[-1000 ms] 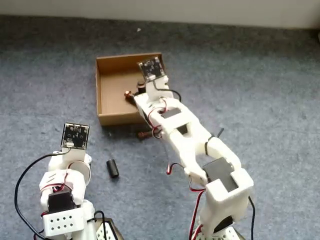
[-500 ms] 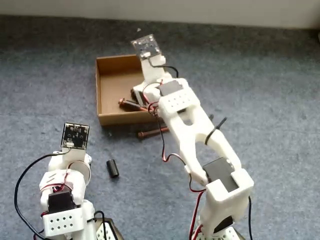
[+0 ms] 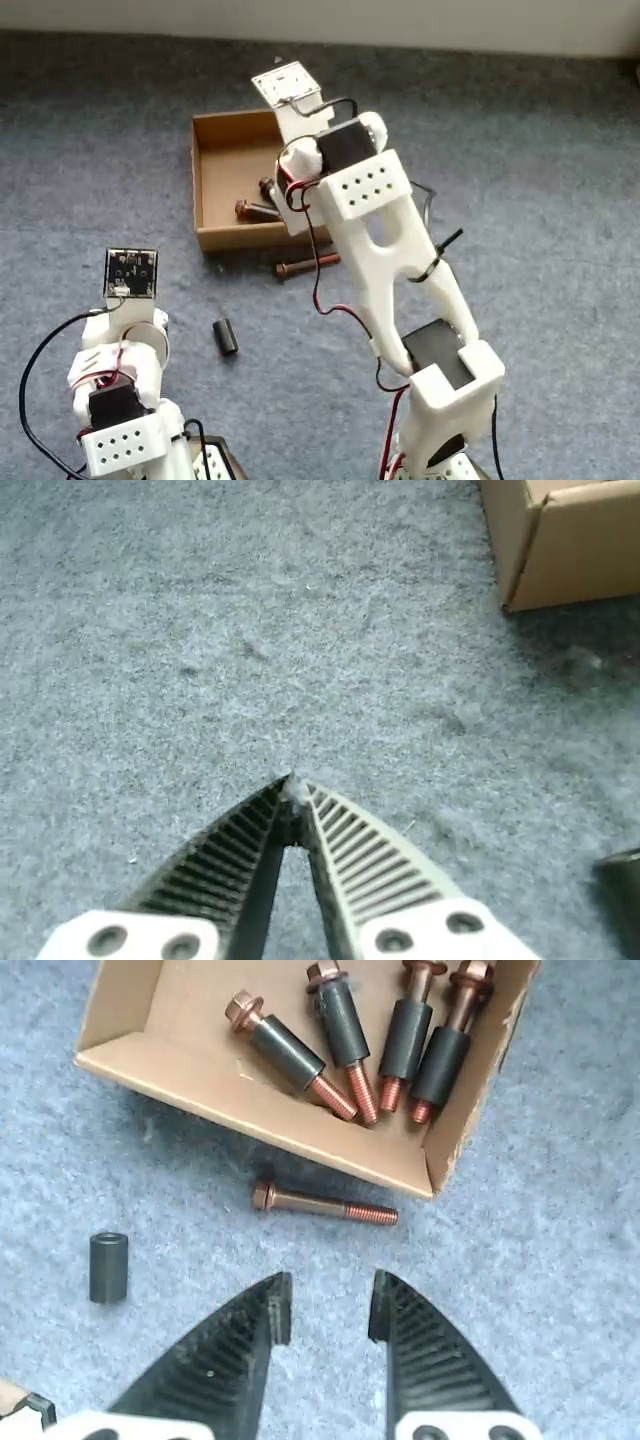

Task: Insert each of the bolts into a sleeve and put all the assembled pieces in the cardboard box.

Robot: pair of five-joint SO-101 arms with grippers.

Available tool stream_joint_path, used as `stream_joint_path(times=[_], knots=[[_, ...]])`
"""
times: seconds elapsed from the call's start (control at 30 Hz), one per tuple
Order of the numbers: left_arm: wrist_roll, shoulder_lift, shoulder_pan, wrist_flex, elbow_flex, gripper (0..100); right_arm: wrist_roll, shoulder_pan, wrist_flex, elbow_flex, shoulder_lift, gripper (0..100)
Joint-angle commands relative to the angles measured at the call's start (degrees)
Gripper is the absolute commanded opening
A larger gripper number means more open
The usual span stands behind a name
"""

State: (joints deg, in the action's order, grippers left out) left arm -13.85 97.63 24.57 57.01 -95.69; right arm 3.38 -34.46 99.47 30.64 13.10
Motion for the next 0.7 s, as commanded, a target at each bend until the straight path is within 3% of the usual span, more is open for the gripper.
stream_joint_path(times=[0.0,0.23,0.4,0.5,0.67], knots=[[-0.2,0.6,2.3,-1.1,2.9,1,0.7,-1.2,1.5,-4.8,-8.0,12.0],[0.0,0.6,8.6,-1.0,4.8,1,0.3,-10.2,-4.7,-27.6,-25.1,12.0],[0.0,0.6,12.2,-0.8,5.6,1,0.1,-12.9,-24.6,-49.2,-32.0,12.1],[0.0,0.6,13.2,-1.0,5.6,1,-4.6,-14.3,-36.9,-59.6,-32.7,12.3],[0.0,0.6,13.2,-1.0,5.6,1,-6.6,-18.3,-45.5,-66.2,-32.7,12.4]])
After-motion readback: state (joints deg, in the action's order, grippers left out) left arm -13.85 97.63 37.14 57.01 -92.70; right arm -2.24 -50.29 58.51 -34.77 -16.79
